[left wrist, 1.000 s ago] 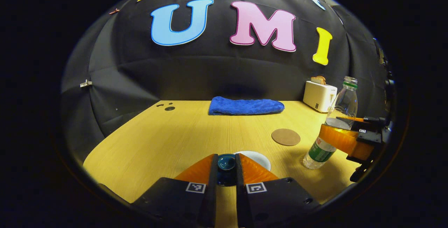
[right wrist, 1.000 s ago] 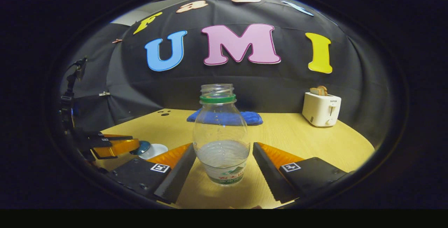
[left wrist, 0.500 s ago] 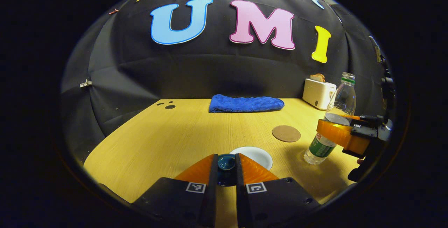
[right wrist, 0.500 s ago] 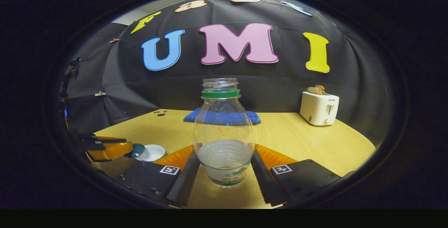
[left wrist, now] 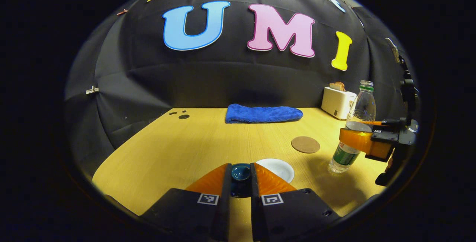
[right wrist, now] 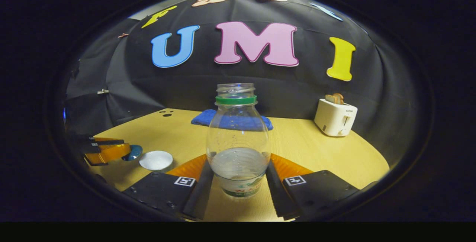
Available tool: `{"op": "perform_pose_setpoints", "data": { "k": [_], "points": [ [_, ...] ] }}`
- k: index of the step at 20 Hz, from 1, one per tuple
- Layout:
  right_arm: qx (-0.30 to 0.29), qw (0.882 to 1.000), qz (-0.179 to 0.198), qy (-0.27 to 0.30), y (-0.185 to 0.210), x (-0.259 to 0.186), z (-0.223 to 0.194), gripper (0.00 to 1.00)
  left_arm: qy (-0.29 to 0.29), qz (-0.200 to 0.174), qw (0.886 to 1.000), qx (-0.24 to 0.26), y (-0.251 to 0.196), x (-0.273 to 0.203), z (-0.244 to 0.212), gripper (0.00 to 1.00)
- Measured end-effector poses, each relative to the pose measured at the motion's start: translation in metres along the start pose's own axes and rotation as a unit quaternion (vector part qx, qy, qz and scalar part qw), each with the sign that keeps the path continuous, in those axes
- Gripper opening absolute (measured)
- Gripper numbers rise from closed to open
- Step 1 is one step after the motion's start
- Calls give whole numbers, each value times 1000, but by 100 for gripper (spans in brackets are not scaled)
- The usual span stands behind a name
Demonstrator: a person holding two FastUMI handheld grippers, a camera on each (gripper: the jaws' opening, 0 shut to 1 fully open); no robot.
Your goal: Open the teacup lid with one hand, grasp the water bottle and pour water into the teacup with the other hand; after pouring, place the water bottle on the coaster and then close the teacup lid.
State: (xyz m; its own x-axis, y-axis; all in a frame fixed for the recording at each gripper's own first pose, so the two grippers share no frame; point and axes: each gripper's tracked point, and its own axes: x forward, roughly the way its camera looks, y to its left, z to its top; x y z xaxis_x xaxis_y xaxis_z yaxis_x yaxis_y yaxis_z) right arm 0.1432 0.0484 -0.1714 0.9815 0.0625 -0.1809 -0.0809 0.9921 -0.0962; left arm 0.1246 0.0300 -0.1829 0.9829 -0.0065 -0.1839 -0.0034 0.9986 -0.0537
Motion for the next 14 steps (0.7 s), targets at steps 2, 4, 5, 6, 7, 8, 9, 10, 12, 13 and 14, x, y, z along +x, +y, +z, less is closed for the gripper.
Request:
{"op": "perform_pose_setpoints", "data": {
  "k": [2, 4, 5, 6, 7, 8, 9, 10, 12, 13, 14],
  "points": [
    [-47, 999, -6, 0, -3, 3, 11, 71, -5, 6, 1000, -7, 11, -5, 5, 27],
    [-105, 994, -12, -4, -3, 7, 23, 71, -10, 16, 1000, -8, 24, -11, 7, 27],
    [-138, 990, -15, -4, -5, 10, 27, 71, -11, 22, 1000, -9, 31, -13, 8, 27],
    [-174, 985, -18, -6, -7, 12, 31, 72, -12, 27, 1000, -10, 38, -16, 7, 24],
    [-209, 978, -18, -9, -7, 15, 34, 71, -14, 32, 999, -10, 44, -19, 7, 27],
    [-238, 971, -16, -10, -3, 18, 34, 71, -15, 36, 999, -11, 51, -21, 7, 27],
    [-260, 966, -12, -9, -1, 21, 33, 71, -14, 39, 999, -12, 55, -23, 5, 27],
    [-276, 961, -6, -5, 1, 25, 28, 71, -14, 42, 999, -13, 61, -24, 3, 27],
    [-301, 954, 5, 3, 9, 30, 20, 71, -13, 47, 999, -18, 70, -28, -1, 27],
    [-313, 950, 11, 8, 13, 32, 16, 71, -12, 49, 999, -20, 73, -29, -2, 27],
    [-324, 946, 19, 13, 18, 33, 10, 71, -12, 52, 998, -22, 77, -30, -4, 27]
  ]
}}
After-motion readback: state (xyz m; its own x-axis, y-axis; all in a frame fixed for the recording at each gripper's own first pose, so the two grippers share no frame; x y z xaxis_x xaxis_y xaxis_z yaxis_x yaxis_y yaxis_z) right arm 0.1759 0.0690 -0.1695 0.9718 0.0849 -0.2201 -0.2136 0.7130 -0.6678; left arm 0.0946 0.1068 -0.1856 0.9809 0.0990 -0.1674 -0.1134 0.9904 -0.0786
